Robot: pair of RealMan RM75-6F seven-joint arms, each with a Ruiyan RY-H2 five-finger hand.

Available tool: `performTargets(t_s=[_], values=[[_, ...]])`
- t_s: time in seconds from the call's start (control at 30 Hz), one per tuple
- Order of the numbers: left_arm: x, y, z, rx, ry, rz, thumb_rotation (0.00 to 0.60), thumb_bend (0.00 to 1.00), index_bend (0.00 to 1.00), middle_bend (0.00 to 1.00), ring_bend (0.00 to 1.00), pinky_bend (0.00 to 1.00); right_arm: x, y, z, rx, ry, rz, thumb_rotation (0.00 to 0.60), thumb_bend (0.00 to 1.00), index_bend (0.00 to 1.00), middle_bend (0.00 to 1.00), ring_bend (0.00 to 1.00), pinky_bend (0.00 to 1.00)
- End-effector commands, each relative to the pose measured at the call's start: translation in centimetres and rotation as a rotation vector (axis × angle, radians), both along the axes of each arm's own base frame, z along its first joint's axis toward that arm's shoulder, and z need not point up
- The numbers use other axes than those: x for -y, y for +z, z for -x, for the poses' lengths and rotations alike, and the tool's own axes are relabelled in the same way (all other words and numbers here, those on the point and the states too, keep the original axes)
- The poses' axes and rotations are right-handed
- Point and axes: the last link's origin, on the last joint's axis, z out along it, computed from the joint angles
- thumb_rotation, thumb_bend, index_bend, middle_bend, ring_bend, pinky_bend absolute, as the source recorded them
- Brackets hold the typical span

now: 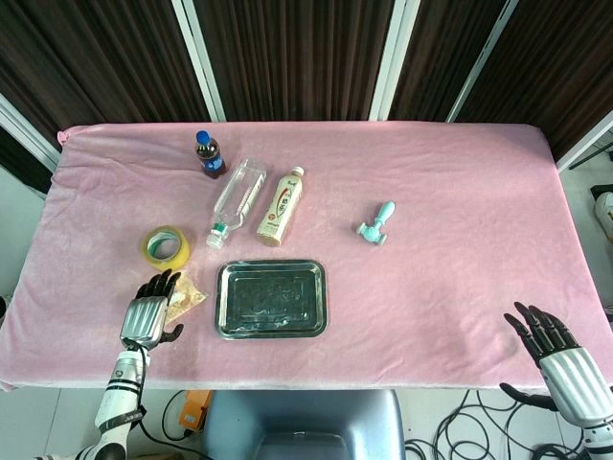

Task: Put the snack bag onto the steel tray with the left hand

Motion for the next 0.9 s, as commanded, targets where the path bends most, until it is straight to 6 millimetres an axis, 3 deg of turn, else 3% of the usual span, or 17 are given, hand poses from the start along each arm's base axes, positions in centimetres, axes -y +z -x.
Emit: performTargets(t_s=[0.03,0.43,0.73,0.8,0.9], values=[[0.0,0.0,0.0,0.001,0.001,-0.002,0.600,0.29,0.00,0.00,0.00,0.15,0.0,0.0,0.0,0.001,-0.001,0.001,0.600,0.04,0.00,0.00,0.00,0.24],[-0.3,0.0,0.1,0.012,0.010,-0.004,0.600,0.29,0.00,0.00,0.00,0.16,0.0,-0.1,0.0,0.001,-0.005,-0.002,0.600,0.04,0.00,0.00,0.00,0.24],[-2.0,-1.3,0.7,-0.012,0.050,0.011,0.600,0.30,0.00,0.00,0.00,0.17,0.0,-0.1,0.0,0.003,-0.005,-0.007,0.600,0.04,0.00,0.00,0.00,0.24],[-2.5,-1.6,0.9,-0.024,0.056,0.002,0.600,0.32,0.01,0.02,0.01,0.18,0.0,-0.1,0.0,0.004,-0.005,-0.007,0.600,0.04,0.00,0.00,0.00,0.24],[-2.9,-1.9,1.1,-0.033,0.067,-0.013,0.600,0.37,0.13,0.17,0.14,0.20,0.0,0.0,0.0,0.007,-0.006,-0.006,0.600,0.04,0.00,0.00,0.00,0.24]])
